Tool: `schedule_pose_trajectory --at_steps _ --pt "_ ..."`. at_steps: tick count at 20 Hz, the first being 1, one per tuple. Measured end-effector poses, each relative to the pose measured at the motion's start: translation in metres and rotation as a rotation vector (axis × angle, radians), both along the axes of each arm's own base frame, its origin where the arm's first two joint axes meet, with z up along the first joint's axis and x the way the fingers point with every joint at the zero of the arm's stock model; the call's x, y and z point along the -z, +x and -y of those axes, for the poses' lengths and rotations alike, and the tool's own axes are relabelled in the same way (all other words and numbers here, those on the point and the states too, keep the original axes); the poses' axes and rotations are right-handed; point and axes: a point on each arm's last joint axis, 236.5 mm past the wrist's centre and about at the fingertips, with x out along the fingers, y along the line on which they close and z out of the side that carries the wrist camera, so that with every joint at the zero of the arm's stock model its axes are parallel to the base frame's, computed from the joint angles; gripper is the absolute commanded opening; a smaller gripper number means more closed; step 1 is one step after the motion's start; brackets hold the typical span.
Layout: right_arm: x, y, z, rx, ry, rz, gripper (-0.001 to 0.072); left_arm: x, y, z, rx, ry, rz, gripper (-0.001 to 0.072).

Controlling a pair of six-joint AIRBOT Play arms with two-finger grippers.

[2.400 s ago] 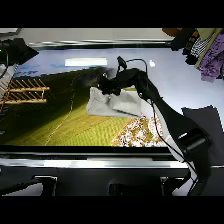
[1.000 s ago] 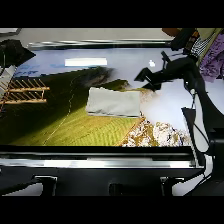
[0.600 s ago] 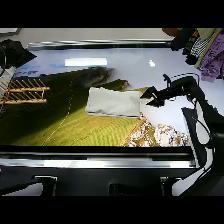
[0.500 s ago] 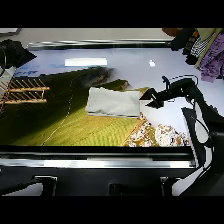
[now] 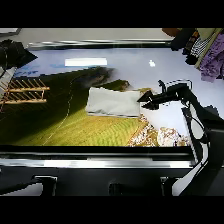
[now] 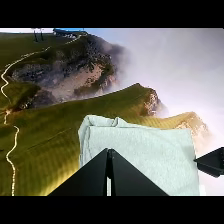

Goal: Fold the clothes and pants, and hang the long-sleeved shirts on hangers.

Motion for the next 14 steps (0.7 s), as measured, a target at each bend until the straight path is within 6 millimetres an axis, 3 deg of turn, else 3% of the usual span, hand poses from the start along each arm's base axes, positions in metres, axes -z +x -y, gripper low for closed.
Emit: schedule_pose_trajectory --at_steps 1,3,4,7,9,11,14 --pt "0.002 0.0 -0.005 -0.005 -0.001 0.002 0.0422 0.001 0.0 0.0 0.0 0.0 -0.002 0.0018" --pt "0.006 0.001 -0.015 -0.018 -0.015 0.014 0.0133 0.002 0.001 0.0 0.0 -0.001 -0.004 0.0017" --pt "0.007 0.0 -0.02 -0.027 -0.017 0.016 0.0051 0.002 0.001 0.0 0.0 -0.001 -0.005 0.0018" --pt "0.001 0.007 -0.034 -0.024 -0.012 0.055 0.0045 0.002 0.001 0.0 0.0 -0.001 -0.005 0.0018" --pt "-0.016 0.025 -0.035 0.007 -0.014 0.121 0.0044 0.002 0.001 0.0 0.0 -0.001 -0.005 0.0018" --pt "-0.04 0.045 -0.028 0.047 -0.012 0.176 0.0044 0.002 0.001 0.0 0.0 -0.001 -0.005 0.0018" --pt "-0.083 0.081 -0.004 0.146 -0.008 0.256 0.0044 0.003 0.001 0.0 0.0 -0.001 -0.006 0.0018"
